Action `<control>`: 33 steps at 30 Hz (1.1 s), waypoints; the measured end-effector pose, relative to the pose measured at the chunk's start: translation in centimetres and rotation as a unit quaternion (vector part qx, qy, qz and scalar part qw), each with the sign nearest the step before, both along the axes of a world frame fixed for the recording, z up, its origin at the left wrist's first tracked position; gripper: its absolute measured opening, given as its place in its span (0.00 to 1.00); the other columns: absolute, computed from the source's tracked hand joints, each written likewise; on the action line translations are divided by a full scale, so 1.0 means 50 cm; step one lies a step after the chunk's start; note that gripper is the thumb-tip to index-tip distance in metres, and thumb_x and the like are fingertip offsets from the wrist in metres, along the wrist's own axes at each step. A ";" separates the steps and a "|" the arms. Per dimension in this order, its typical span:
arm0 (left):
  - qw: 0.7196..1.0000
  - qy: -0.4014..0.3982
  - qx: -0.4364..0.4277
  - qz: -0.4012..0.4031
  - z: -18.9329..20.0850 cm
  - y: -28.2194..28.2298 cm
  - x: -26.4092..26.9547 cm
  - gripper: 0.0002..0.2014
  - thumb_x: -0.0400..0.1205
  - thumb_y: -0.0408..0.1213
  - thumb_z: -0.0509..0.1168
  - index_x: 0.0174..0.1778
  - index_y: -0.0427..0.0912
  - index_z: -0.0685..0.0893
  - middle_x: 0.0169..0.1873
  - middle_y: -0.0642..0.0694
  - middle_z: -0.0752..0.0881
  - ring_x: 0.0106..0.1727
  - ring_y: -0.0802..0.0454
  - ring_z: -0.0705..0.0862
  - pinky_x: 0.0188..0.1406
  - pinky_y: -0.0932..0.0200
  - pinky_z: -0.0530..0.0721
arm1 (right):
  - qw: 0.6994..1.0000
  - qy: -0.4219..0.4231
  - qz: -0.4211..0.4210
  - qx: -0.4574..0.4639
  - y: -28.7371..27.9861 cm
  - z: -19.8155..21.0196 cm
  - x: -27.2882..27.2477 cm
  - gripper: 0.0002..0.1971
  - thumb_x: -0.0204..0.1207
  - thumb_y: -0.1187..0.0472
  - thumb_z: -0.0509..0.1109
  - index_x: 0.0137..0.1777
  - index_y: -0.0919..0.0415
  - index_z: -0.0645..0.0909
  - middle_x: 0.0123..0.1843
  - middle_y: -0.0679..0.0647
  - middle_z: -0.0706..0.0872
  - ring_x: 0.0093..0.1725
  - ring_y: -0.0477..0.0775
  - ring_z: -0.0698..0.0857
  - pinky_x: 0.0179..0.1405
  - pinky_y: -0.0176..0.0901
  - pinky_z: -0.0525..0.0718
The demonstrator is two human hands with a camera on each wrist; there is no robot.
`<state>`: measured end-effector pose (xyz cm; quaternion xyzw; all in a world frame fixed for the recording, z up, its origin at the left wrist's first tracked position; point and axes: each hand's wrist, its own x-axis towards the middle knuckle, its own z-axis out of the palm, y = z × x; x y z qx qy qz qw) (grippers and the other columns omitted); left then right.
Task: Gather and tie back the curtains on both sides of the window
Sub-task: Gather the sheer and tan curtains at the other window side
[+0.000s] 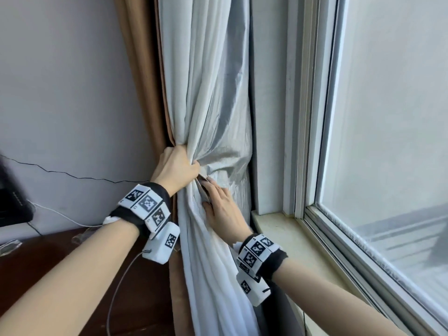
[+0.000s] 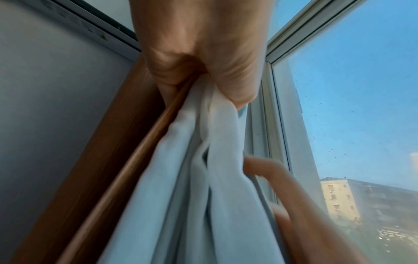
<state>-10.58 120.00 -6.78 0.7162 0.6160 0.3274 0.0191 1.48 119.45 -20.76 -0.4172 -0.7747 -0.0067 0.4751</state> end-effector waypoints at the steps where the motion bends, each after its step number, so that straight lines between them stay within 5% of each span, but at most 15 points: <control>1: 1.000 0.002 0.007 0.007 0.003 0.000 -0.010 0.19 0.77 0.41 0.63 0.64 0.41 0.82 0.59 0.28 0.82 0.63 0.29 0.78 0.61 0.50 0.79 | 1.000 0.017 -0.012 0.006 0.002 -0.011 -0.005 0.25 0.80 0.70 0.62 0.77 0.62 0.66 0.76 0.62 0.72 0.73 0.60 0.73 0.70 0.54 0.74; 5: 0.999 0.012 0.022 0.032 0.005 0.005 -0.040 0.18 0.78 0.38 0.62 0.64 0.38 0.82 0.59 0.27 0.81 0.61 0.28 0.80 0.57 0.47 0.81 | 0.992 -0.091 -0.083 -0.036 -0.004 -0.101 -0.001 0.29 0.74 0.69 0.55 0.77 0.58 0.63 0.60 0.61 0.84 0.51 0.61 0.86 0.42 0.47 0.85; 8: 0.998 0.011 0.026 0.049 0.011 0.014 -0.059 0.19 0.79 0.37 0.63 0.65 0.36 0.81 0.60 0.24 0.80 0.62 0.25 0.78 0.59 0.46 0.80 | 0.960 -0.202 -0.113 -0.157 -0.035 -0.193 -0.011 0.32 0.68 0.73 0.55 0.75 0.64 0.72 0.48 0.63 0.84 0.34 0.58 0.85 0.22 0.44 0.82; 10: 0.998 0.014 0.029 0.055 0.013 0.018 -0.065 0.19 0.79 0.37 0.62 0.65 0.35 0.81 0.60 0.24 0.79 0.62 0.25 0.78 0.59 0.45 0.79 | 0.944 -0.267 -0.071 -0.179 -0.070 -0.263 -0.028 0.27 0.68 0.78 0.53 0.67 0.71 0.76 0.53 0.70 0.79 0.40 0.66 0.86 0.30 0.50 0.83; 12: 0.998 0.020 0.031 0.057 0.013 0.018 -0.065 0.18 0.79 0.36 0.62 0.64 0.34 0.81 0.59 0.24 0.80 0.61 0.25 0.78 0.57 0.45 0.80 | 0.918 -0.290 0.007 -0.269 -0.096 -0.311 -0.029 0.32 0.71 0.81 0.54 0.78 0.74 0.61 0.65 0.75 0.73 0.56 0.74 0.82 0.48 0.62 0.82; 14: 0.997 0.028 0.033 0.056 0.013 0.019 -0.066 0.18 0.79 0.35 0.62 0.63 0.34 0.81 0.58 0.24 0.80 0.60 0.25 0.79 0.56 0.45 0.80 | 0.876 -0.296 0.060 -0.376 -0.090 -0.348 -0.016 0.40 0.70 0.80 0.62 0.83 0.68 0.53 0.70 0.70 0.72 0.66 0.72 0.78 0.60 0.60 0.79; 16: 0.998 0.029 0.031 0.048 0.014 0.023 -0.069 0.17 0.79 0.36 0.63 0.63 0.35 0.81 0.57 0.25 0.80 0.59 0.25 0.79 0.56 0.46 0.80 | 0.853 -0.289 0.104 -0.421 -0.065 -0.356 0.004 0.29 0.69 0.74 0.66 0.72 0.65 0.75 0.66 0.64 0.78 0.65 0.67 0.79 0.62 0.49 0.80; 19: 0.999 0.030 0.025 0.035 0.013 0.032 -0.074 0.16 0.79 0.36 0.63 0.62 0.36 0.81 0.57 0.27 0.81 0.59 0.27 0.80 0.55 0.47 0.80 | 0.862 -0.195 0.091 -0.460 -0.001 -0.241 0.070 0.14 0.72 0.63 0.68 0.54 0.58 0.91 0.42 0.44 0.92 0.41 0.40 0.87 0.53 0.36 0.82; 21: 0.999 0.032 0.023 0.027 0.012 0.037 -0.072 0.16 0.79 0.36 0.63 0.62 0.36 0.82 0.56 0.27 0.82 0.59 0.27 0.80 0.55 0.48 0.80 | 0.890 -0.069 0.059 -0.447 0.054 -0.115 0.118 0.09 0.72 0.62 0.71 0.46 0.60 0.92 0.39 0.50 0.93 0.39 0.44 0.90 0.55 0.43 0.88; 24: 0.999 0.039 0.027 0.013 0.013 0.041 -0.061 0.16 0.79 0.35 0.63 0.61 0.34 0.83 0.54 0.25 0.83 0.57 0.25 0.81 0.55 0.46 0.81 | 0.946 0.125 -0.015 -0.300 0.124 0.047 0.160 0.10 0.74 0.58 0.72 0.53 0.59 0.89 0.47 0.55 0.92 0.47 0.53 0.91 0.60 0.52 0.86; 27: 0.998 0.044 0.034 -0.001 0.013 0.044 -0.050 0.15 0.78 0.34 0.64 0.58 0.33 0.84 0.51 0.24 0.84 0.54 0.24 0.82 0.53 0.45 0.81 | 0.935 0.226 -0.029 -0.270 0.172 0.159 0.171 0.43 0.71 0.43 0.76 0.81 0.58 0.63 0.76 0.55 0.76 0.73 0.56 0.77 0.74 0.48 0.74; 29: 0.998 0.047 0.035 -0.009 0.013 0.046 -0.046 0.14 0.78 0.35 0.63 0.57 0.33 0.84 0.50 0.24 0.84 0.54 0.24 0.82 0.52 0.45 0.82 | 0.917 0.270 -0.007 -0.293 0.204 0.194 0.172 0.56 0.66 0.36 0.77 0.86 0.57 0.50 0.84 0.55 0.63 0.81 0.55 0.67 0.79 0.49 0.66; 31: 0.998 0.047 0.037 -0.013 0.012 0.047 -0.044 0.13 0.78 0.35 0.63 0.56 0.33 0.84 0.50 0.25 0.85 0.54 0.25 0.82 0.52 0.46 0.82 | 0.913 0.290 -0.014 -0.287 0.228 0.200 0.174 0.49 0.69 0.37 0.76 0.83 0.59 0.58 0.81 0.56 0.68 0.78 0.54 0.71 0.75 0.45 0.69; 33: 0.998 0.044 0.038 -0.015 0.008 0.046 -0.043 0.13 0.78 0.34 0.63 0.55 0.33 0.84 0.50 0.25 0.84 0.54 0.25 0.82 0.52 0.45 0.82 | 0.923 0.287 -0.039 -0.253 0.243 0.193 0.178 0.30 0.74 0.43 0.74 0.71 0.60 0.78 0.68 0.57 0.82 0.64 0.51 0.80 0.62 0.39 0.76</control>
